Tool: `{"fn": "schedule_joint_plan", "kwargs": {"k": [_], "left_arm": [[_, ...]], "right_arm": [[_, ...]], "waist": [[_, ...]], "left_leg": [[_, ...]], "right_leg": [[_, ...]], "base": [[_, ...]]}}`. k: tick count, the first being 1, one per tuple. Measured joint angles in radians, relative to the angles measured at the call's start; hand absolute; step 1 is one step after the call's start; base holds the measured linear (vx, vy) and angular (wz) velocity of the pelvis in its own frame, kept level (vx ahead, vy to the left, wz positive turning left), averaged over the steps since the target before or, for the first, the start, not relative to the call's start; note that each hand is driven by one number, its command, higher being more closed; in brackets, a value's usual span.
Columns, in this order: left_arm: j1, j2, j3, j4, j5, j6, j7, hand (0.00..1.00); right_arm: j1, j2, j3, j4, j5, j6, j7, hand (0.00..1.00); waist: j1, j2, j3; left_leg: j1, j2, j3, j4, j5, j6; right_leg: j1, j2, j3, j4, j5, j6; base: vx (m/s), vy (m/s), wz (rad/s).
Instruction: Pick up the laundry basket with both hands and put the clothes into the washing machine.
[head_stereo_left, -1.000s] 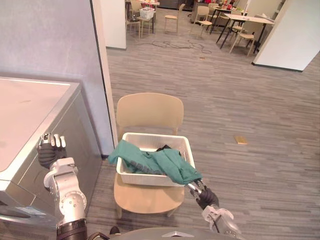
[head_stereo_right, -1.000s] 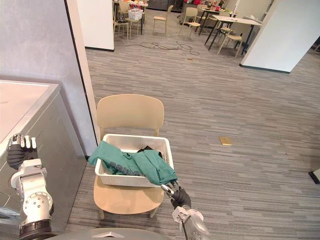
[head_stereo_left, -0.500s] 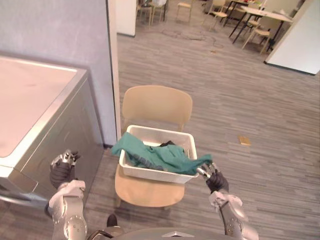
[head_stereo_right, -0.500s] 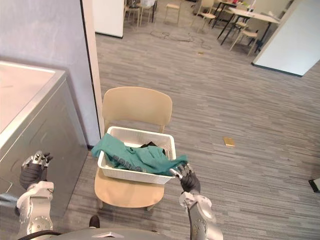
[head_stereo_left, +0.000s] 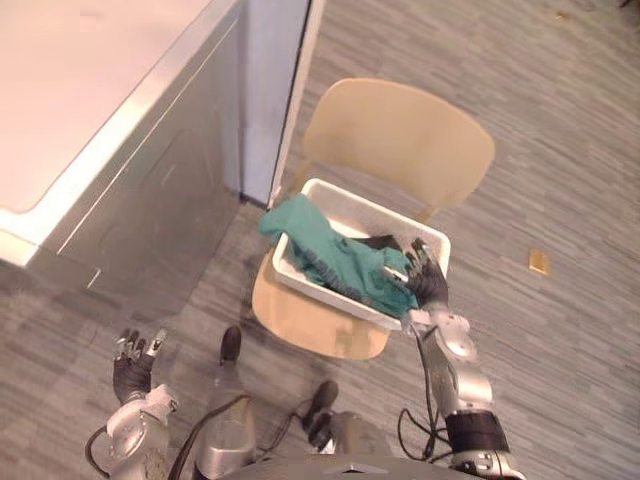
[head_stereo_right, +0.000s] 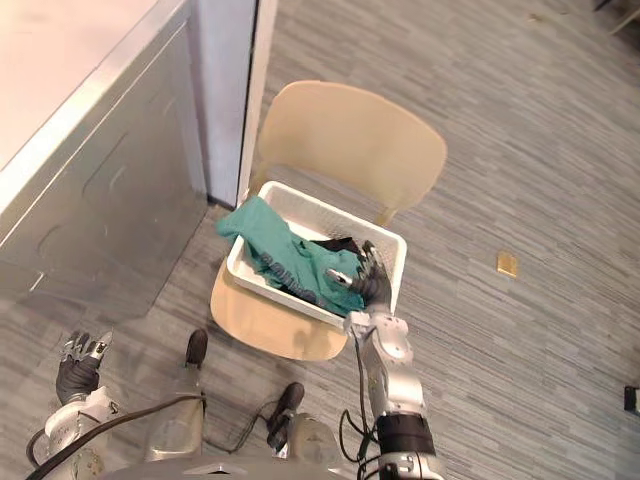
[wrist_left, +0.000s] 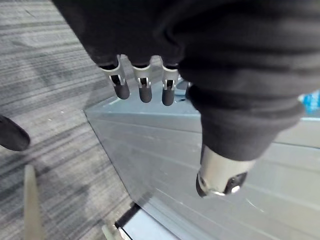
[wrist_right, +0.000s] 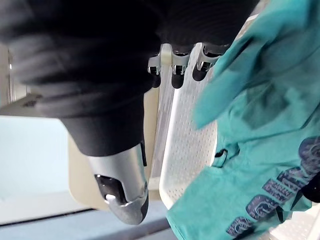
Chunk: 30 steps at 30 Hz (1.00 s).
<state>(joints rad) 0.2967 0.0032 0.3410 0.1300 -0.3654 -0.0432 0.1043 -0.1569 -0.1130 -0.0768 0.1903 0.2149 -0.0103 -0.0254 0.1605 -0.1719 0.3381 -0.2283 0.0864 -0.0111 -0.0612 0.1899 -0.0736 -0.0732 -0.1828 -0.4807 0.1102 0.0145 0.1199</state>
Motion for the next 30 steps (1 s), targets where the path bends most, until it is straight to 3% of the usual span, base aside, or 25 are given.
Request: {"fn": "schedule_joint_plan", "kwargs": {"k": [4,9,16,19,23,30], "left_arm": [[-0.012,0.028,-0.058,-0.001,0.039,0.001,-0.001,0.0],[-0.015,0.065,-0.13,0.009,0.047,0.002,-0.002,0.0],[-0.03,0.08,-0.157,0.047,0.046,0.002,0.002,0.0],[-0.033,0.095,-0.18,0.049,0.045,0.002,0.015,0.0],[-0.046,0.097,-0.186,0.062,0.043,0.002,0.045,0.0],[-0.075,0.096,-0.185,0.082,0.027,0.002,0.08,0.0]], "right_arm": [[-0.171,-0.095,0.036,0.157,-0.08,0.007,-0.029,0.0],[-0.295,-0.169,0.134,0.283,-0.144,0.02,-0.047,0.0],[-0.397,-0.226,0.259,0.44,-0.225,0.037,-0.04,0.0],[-0.447,-0.246,0.284,0.518,-0.261,0.043,-0.041,0.0],[-0.513,-0.252,0.293,0.583,-0.26,0.058,-0.052,0.0],[-0.576,-0.256,0.307,0.613,-0.246,0.06,-0.094,0.0]], "waist": [[0.026,0.0,0.086],[0.054,-0.003,0.138],[0.074,-0.012,0.142],[0.069,-0.017,0.144],[0.071,-0.039,0.153],[0.064,-0.04,0.152]], "left_leg": [[-0.073,-0.012,-0.049,0.102,-0.035,0.007],[-0.137,-0.011,-0.081,0.121,-0.034,0.006],[-0.214,-0.005,-0.111,0.129,-0.026,0.002],[-0.25,-0.003,-0.132,0.128,-0.014,0.001],[-0.295,0.004,-0.142,0.128,-0.01,-0.002],[-0.347,0.015,-0.16,0.128,-0.001,-0.008]], "right_leg": [[-0.002,-0.008,-0.033,0.019,-0.014,0.001],[-0.043,-0.003,-0.057,0.037,-0.022,-0.004],[-0.1,0.011,-0.083,0.038,-0.024,-0.007],[-0.122,0.017,-0.106,0.037,-0.025,-0.009],[-0.161,0.029,-0.111,0.032,-0.021,-0.015],[-0.189,0.055,-0.119,0.002,-0.01,-0.021]], "base": [[-0.01,-0.019,0.33],[-0.03,-0.019,0.12],[-0.02,-0.016,0.07],[-0.02,-0.022,0.11],[-0.01,-0.007,0.0],[-0.01,-0.009,0.01]]}}
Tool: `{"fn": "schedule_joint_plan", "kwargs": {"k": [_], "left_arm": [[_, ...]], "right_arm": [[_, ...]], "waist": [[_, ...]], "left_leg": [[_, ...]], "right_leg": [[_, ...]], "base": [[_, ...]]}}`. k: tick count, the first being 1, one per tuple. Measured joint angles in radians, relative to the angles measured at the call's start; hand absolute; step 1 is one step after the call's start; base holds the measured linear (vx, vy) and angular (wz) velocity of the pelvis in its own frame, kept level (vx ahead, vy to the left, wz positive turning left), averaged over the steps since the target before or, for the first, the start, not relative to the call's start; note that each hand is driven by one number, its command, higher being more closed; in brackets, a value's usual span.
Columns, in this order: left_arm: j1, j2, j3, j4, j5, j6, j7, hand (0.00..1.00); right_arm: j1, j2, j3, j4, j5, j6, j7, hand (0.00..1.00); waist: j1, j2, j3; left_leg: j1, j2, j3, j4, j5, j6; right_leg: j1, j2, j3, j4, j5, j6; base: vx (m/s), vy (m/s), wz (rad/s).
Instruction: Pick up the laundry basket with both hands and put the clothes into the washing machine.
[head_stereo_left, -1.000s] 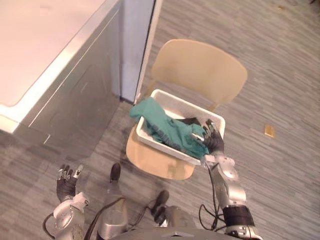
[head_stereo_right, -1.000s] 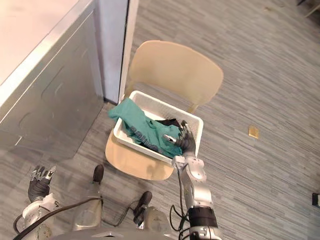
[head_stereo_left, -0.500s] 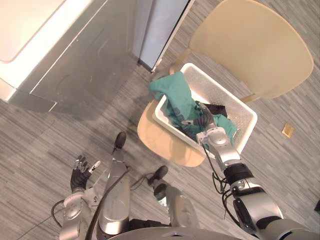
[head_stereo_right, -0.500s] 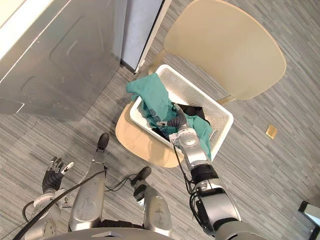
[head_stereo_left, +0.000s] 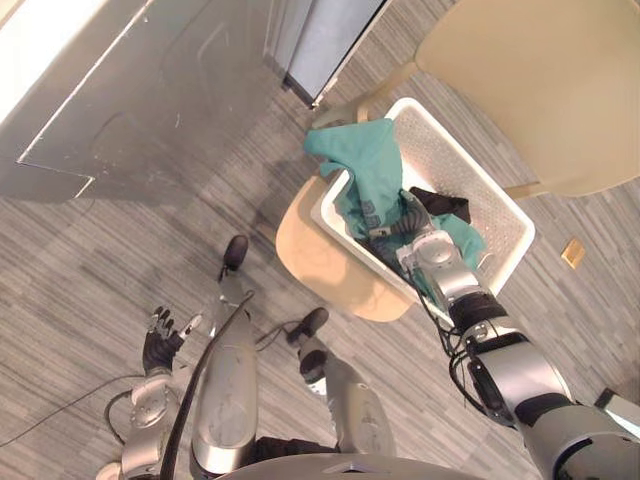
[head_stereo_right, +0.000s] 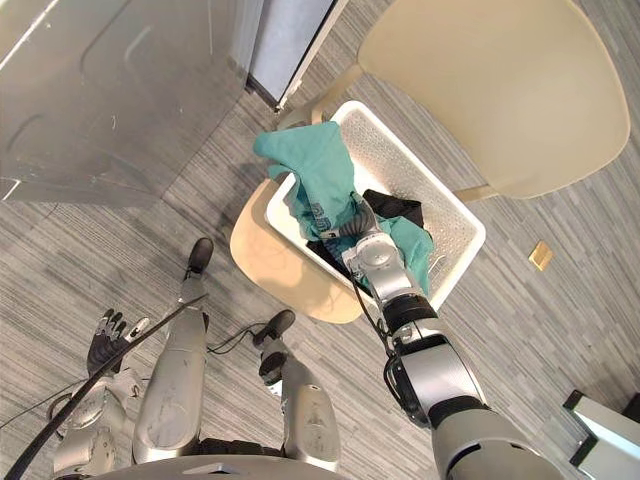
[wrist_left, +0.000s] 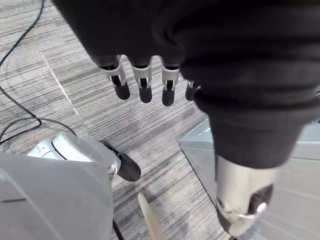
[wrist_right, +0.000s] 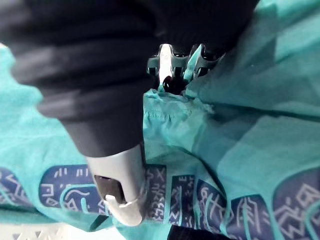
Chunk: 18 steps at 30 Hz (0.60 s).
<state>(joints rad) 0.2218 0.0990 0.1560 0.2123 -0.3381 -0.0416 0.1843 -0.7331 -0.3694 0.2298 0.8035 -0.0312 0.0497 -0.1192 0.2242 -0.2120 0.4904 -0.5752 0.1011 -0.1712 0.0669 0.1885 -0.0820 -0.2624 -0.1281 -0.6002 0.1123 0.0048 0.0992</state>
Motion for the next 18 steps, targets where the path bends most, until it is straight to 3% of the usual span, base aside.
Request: {"fn": "schedule_joint_plan", "kwargs": {"k": [9,18], "left_arm": [[-0.022,0.0,0.001,0.005,-0.014,0.0,0.038,0.0],[-0.034,-0.002,0.006,0.01,-0.012,0.0,0.078,0.0]], "right_arm": [[-0.062,0.014,-0.005,-0.011,0.033,0.002,-0.079,0.0],[-0.045,0.087,-0.066,-0.273,0.025,-0.002,-0.164,0.0]], "waist": [[-0.009,0.0,0.0],[-0.031,-0.001,-0.001]], "left_leg": [[-0.055,0.028,-0.038,-0.058,0.045,-0.019],[-0.089,0.041,-0.054,-0.089,0.069,-0.022]], "right_leg": [[-0.052,0.043,-0.03,-0.029,0.011,-0.011],[-0.088,0.053,-0.042,-0.032,0.011,-0.011]], "base": [[-0.02,-0.014,0.03],[0.02,0.027,0.0]]}}
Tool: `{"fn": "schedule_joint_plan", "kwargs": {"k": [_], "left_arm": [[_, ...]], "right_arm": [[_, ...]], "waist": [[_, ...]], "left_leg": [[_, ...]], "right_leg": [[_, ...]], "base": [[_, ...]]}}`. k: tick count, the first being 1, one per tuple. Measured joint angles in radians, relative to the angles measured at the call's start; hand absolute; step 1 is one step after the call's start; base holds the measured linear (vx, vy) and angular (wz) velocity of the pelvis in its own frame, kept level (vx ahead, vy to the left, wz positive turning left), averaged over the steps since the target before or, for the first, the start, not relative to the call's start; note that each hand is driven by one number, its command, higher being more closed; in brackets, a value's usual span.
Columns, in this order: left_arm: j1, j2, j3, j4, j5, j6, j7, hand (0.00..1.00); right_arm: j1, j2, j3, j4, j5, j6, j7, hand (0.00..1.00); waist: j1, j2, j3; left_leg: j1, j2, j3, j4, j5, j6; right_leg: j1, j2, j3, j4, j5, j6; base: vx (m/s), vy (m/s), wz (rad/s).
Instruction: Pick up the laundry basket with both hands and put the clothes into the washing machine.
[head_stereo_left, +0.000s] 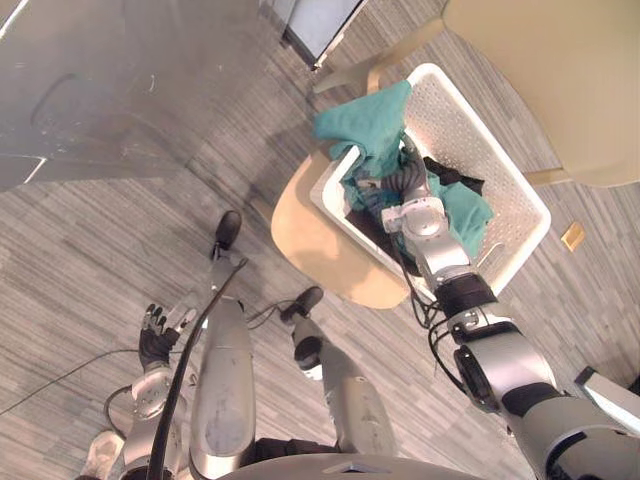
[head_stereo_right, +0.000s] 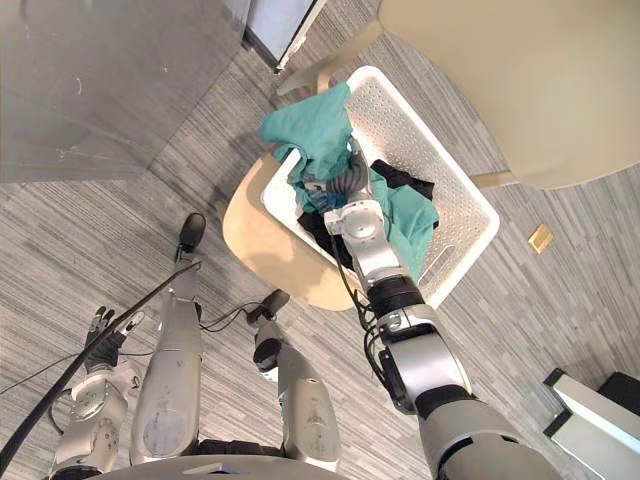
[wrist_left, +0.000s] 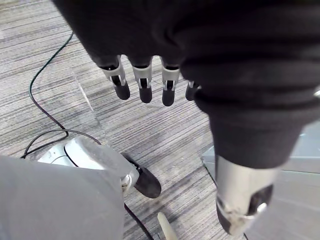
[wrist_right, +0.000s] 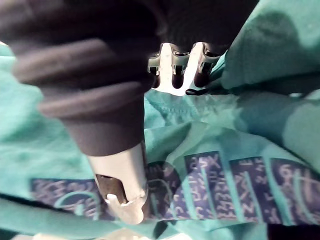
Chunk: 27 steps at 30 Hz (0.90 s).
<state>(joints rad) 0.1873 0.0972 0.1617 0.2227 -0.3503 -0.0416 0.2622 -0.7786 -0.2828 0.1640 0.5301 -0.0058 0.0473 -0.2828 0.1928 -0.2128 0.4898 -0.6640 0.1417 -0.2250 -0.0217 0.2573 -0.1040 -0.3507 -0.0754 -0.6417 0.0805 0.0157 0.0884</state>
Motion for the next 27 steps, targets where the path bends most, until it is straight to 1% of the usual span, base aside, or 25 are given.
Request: {"fn": "schedule_joint_plan", "kwargs": {"k": [1,3,4,6,9,10,14,16,20,24,27], "left_arm": [[-0.002,0.0,-0.001,0.0,0.0,0.0,0.008,0.0],[-0.007,0.0,-0.001,0.001,0.001,0.0,0.018,0.0],[-0.012,0.0,-0.003,0.003,0.001,0.001,0.023,0.0],[-0.022,0.0,-0.005,0.002,0.002,0.001,0.033,0.0],[-0.029,-0.012,0.007,0.003,0.003,0.003,0.04,0.0],[-0.03,-0.021,0.014,0.003,0.003,0.003,0.044,0.0],[-0.03,-0.023,0.015,0.003,0.016,0.008,0.059,0.0],[-0.03,-0.023,0.016,0.003,0.035,0.011,0.061,0.0],[-0.03,-0.021,0.015,0.003,0.042,0.011,0.06,0.0],[-0.028,-0.008,0.013,0.003,0.052,0.011,0.059,0.0],[-0.028,0.011,0.012,0.003,0.06,0.011,0.058,0.0]], "right_arm": [[0.003,0.013,-0.009,-0.041,-0.001,-0.002,-0.023,0.0],[0.016,0.03,-0.025,-0.095,-0.006,-0.006,-0.037,0.0],[0.027,0.042,-0.031,-0.128,-0.027,-0.006,-0.059,0.0],[0.06,0.047,-0.031,-0.189,-0.04,-0.008,-0.073,0.0],[0.134,0.081,-0.058,-0.303,-0.049,-0.011,-0.084,0.0],[0.171,0.084,-0.06,-0.35,-0.075,-0.016,-0.099,0.0],[0.241,0.084,-0.091,-0.433,-0.081,-0.035,-0.102,0.0],[0.258,0.078,-0.096,-0.437,-0.082,-0.05,-0.102,0.0],[0.259,0.075,-0.092,-0.432,-0.081,-0.054,-0.098,0.0],[0.234,0.049,-0.056,-0.376,-0.081,-0.067,-0.089,0.0],[0.197,0.018,-0.004,-0.331,-0.081,-0.07,-0.051,0.0]], "waist": [[-0.002,0.0,0.0],[-0.005,0.0,0.0],[-0.006,0.0,0.0],[-0.009,-0.001,0.0],[-0.025,-0.001,0.0],[-0.036,-0.001,0.0],[-0.06,-0.001,0.0],[-0.07,-0.002,0.0],[-0.084,-0.003,0.001],[-0.081,-0.009,-0.005],[-0.081,-0.01,-0.005]], "left_leg": [[-0.001,0.0,0.0,0.0,0.0,0.0],[-0.004,0.001,0.0,0.0,-0.001,0.001],[-0.007,0.001,0.0,0.0,-0.001,0.002],[-0.018,0.003,0.0,0.001,-0.001,0.002],[-0.018,0.0,0.001,0.004,0.002,-0.001],[-0.018,-0.003,0.001,0.004,0.002,-0.001],[-0.016,-0.005,0.007,0.012,-0.001,0.002],[-0.014,-0.003,0.015,0.021,-0.009,0.007],[-0.011,0.001,0.023,0.021,-0.009,0.007],[-0.013,0.012,0.034,0.02,-0.009,0.007],[-0.014,0.025,0.036,0.018,-0.008,0.006]], "right_leg": [[-0.001,0.001,0.0,-0.001,0.0,0.0],[-0.003,0.005,0.0,-0.001,0.0,0.0],[-0.006,0.006,0.0,-0.001,0.0,0.0],[-0.017,0.008,0.0,0.001,0.0,0.0],[-0.016,0.005,0.0,0.001,0.0,0.0],[-0.015,0.003,0.001,0.001,0.0,0.0],[-0.015,-0.005,0.006,0.005,0.001,0.0],[-0.015,-0.005,0.018,0.005,0.006,0.0],[-0.017,-0.004,0.027,0.005,0.01,-0.001],[-0.027,0.007,0.039,0.002,0.014,-0.005],[-0.03,0.014,0.045,0.002,0.015,-0.007]], "base": [[0.04,0.045,0.0],[0.04,0.041,0.0],[0.04,0.044,-0.01],[0.04,0.059,-0.03],[0.05,0.065,0.01],[0.06,0.067,0.02],[0.04,0.084,-0.02],[0.02,0.072,-0.12],[0.02,0.055,-0.08],[0.04,0.04,-0.12],[0.04,0.03,-0.08]]}}
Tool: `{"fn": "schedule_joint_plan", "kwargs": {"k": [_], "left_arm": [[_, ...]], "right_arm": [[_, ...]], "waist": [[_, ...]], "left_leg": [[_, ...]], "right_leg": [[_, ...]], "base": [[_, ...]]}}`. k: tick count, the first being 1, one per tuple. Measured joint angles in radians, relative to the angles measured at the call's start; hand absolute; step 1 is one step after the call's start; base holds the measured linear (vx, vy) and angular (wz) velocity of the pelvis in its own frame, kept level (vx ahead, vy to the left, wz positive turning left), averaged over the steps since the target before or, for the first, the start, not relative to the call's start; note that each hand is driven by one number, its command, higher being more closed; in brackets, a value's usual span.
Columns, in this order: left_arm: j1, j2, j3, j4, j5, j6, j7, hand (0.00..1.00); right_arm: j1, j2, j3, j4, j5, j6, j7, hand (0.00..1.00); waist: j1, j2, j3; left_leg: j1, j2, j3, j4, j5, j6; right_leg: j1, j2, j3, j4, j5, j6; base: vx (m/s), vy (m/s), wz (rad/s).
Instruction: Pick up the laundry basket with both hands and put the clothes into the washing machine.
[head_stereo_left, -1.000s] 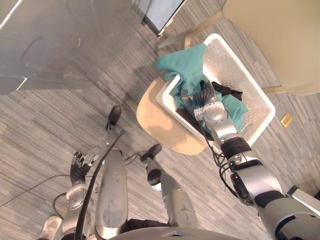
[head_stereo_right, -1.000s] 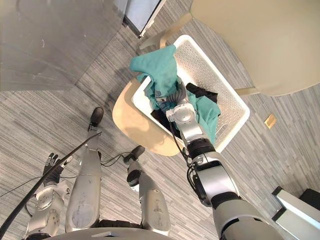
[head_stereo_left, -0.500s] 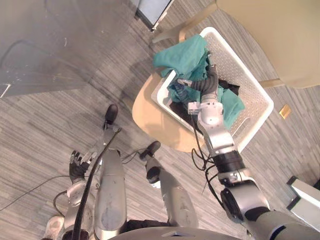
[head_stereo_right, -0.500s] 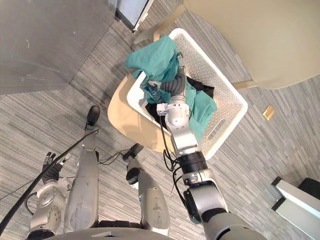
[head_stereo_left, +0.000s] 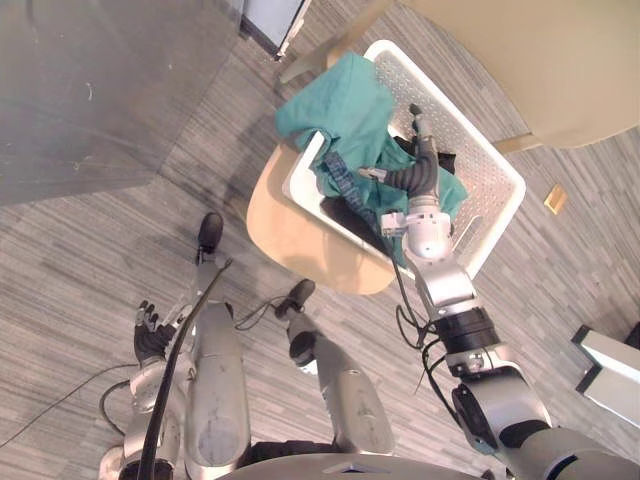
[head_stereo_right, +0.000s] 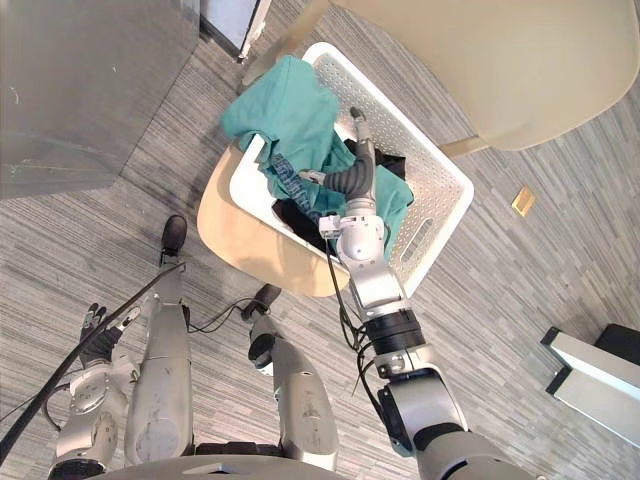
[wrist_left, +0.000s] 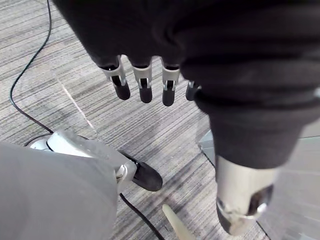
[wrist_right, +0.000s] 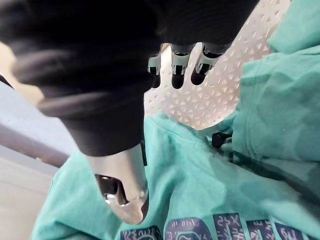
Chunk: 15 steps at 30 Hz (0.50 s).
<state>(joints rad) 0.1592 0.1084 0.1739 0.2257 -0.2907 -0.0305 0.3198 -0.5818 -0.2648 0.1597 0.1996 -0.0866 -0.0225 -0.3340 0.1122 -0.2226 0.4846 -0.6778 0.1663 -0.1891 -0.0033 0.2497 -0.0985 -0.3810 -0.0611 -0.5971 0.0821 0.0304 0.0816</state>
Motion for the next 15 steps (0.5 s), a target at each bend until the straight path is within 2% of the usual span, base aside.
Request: {"fn": "schedule_joint_plan", "kwargs": {"k": [8,15], "left_arm": [[0.009,0.019,-0.001,0.0,0.0,-0.001,-0.005,0.0],[0.016,0.049,-0.005,0.0,-0.002,-0.015,-0.006,0.0]], "right_arm": [[-0.085,-0.022,0.087,0.207,0.013,0.001,0.057,0.0],[-0.249,-0.046,0.154,0.442,0.025,0.022,0.073,0.0]], "waist": [[0.004,0.001,-0.001],[0.036,0.001,-0.001]], "left_leg": [[-0.002,0.011,0.0,-0.017,0.01,-0.002],[-0.018,0.015,-0.001,-0.017,0.012,-0.003]], "right_leg": [[-0.008,0.015,0.009,-0.001,0.0,0.0],[-0.022,0.021,0.008,-0.004,0.002,-0.003]], "base": [[0.06,0.044,-0.02],[0.07,0.057,-0.02]]}}
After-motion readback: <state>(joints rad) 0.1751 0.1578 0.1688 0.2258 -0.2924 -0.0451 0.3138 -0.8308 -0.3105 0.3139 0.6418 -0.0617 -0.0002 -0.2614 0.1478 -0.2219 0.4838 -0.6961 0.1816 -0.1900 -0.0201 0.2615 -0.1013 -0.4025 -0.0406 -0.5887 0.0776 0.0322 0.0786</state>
